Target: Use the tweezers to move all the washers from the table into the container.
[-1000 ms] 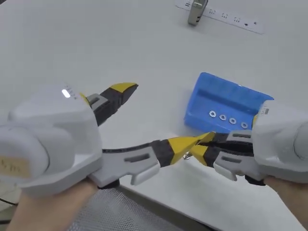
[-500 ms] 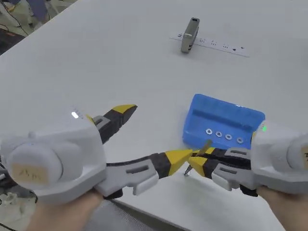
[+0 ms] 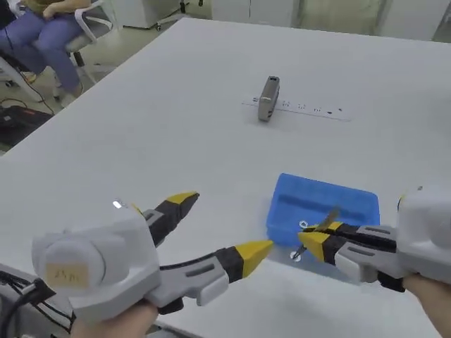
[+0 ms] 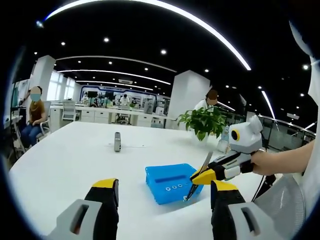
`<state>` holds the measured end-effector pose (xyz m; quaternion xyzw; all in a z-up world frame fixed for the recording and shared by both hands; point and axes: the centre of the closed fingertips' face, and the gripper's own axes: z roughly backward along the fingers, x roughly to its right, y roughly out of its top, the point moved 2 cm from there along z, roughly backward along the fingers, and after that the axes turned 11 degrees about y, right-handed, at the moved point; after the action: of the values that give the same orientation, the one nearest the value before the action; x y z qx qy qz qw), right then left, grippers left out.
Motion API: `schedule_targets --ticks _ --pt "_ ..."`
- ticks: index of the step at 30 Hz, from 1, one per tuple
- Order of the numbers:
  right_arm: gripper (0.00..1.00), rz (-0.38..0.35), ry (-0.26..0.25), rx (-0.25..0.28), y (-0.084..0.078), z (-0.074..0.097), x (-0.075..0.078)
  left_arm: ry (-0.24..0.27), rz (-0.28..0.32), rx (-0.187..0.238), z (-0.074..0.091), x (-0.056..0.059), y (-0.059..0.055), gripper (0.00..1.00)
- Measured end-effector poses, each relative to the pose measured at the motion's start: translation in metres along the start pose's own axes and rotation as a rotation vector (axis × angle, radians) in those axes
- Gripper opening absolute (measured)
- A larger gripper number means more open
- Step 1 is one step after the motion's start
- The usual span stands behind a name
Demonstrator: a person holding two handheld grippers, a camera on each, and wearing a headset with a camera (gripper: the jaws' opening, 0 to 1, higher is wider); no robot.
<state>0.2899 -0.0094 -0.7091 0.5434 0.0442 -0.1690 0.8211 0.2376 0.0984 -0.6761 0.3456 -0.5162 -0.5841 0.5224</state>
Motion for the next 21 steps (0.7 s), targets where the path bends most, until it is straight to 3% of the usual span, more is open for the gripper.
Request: schedule_targets --ticks 5,11,17,21 --pt "0.02 0.038 -0.021 0.011 0.018 0.008 0.005 -0.011 -0.021 -0.005 0.0 0.004 -0.001 0.76" --pt "0.02 0.06 -0.036 0.056 0.04 0.018 0.024 0.007 -0.08 -0.011 -0.001 0.006 -0.002 0.76" --pt "0.02 0.058 -0.063 0.044 0.04 0.007 0.052 0.036 -0.093 0.02 0.003 0.001 0.003 0.74" --pt "0.02 0.043 -0.076 0.024 0.036 -0.003 0.064 0.016 -0.088 0.016 0.002 0.003 0.002 0.74"
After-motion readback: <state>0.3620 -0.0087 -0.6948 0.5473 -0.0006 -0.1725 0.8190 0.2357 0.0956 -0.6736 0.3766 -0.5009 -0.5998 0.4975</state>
